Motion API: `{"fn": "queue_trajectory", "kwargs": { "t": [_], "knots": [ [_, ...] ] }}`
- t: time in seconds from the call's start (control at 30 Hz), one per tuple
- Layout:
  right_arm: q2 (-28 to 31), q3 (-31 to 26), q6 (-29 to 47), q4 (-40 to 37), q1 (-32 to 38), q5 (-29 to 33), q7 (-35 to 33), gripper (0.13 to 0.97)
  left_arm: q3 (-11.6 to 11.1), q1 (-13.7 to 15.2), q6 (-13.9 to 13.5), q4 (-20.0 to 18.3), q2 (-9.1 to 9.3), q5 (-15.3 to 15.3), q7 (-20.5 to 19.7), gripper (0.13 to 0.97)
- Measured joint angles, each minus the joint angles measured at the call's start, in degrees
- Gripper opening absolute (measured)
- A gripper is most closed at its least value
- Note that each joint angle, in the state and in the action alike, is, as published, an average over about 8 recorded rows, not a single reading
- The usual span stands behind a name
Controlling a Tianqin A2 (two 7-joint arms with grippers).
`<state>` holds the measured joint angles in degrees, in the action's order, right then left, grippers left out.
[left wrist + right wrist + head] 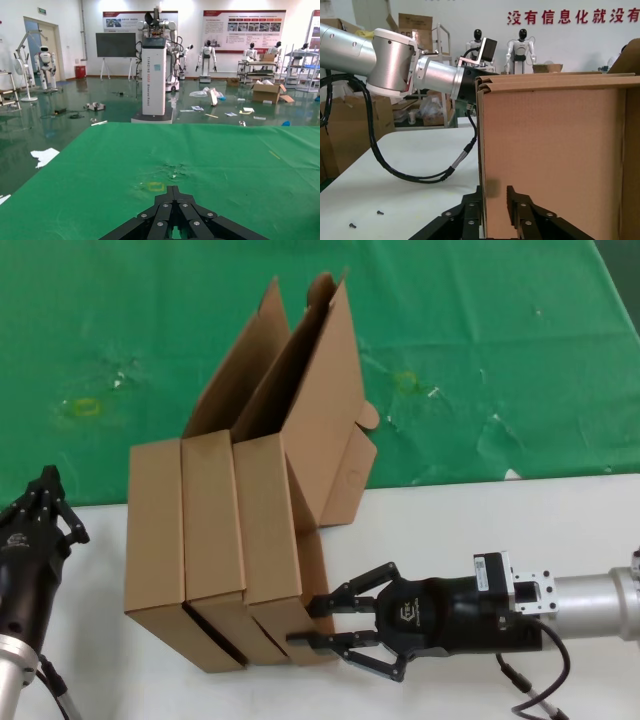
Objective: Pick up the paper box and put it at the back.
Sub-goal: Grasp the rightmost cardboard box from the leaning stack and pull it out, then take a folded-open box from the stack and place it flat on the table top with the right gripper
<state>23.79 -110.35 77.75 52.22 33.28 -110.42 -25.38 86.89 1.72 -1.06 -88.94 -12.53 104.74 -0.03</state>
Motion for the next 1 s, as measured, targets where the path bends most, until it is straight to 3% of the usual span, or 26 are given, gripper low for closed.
{"fn": "queue_trajectory", "kwargs": {
  "t": [0.2,0.5,0.73,1.0],
  "knots": [
    [0.0,0.1,0.4,-0.3,0.3,0.3,0.0,0.253,0.0,0.0,0.0,0.0,0.0,0.0,0.0,0.144],
    [0.3,0.3,0.6,0.6,0.0,0.6,0.5,0.165,0.0,0.0,0.0,0.0,0.0,0.0,0.0,0.144],
    [2.9,1.5,1.2,5.7,-1.9,-0.9,2.9,0.153,0.0,0.0,0.0,0.0,0.0,0.0,0.0,0.144],
    [11.5,6.8,1.8,16.8,-4.0,-5.2,9.2,0.149,0.0,0.0,0.0,0.0,0.0,0.0,0.0,0.144]
  ]
}}
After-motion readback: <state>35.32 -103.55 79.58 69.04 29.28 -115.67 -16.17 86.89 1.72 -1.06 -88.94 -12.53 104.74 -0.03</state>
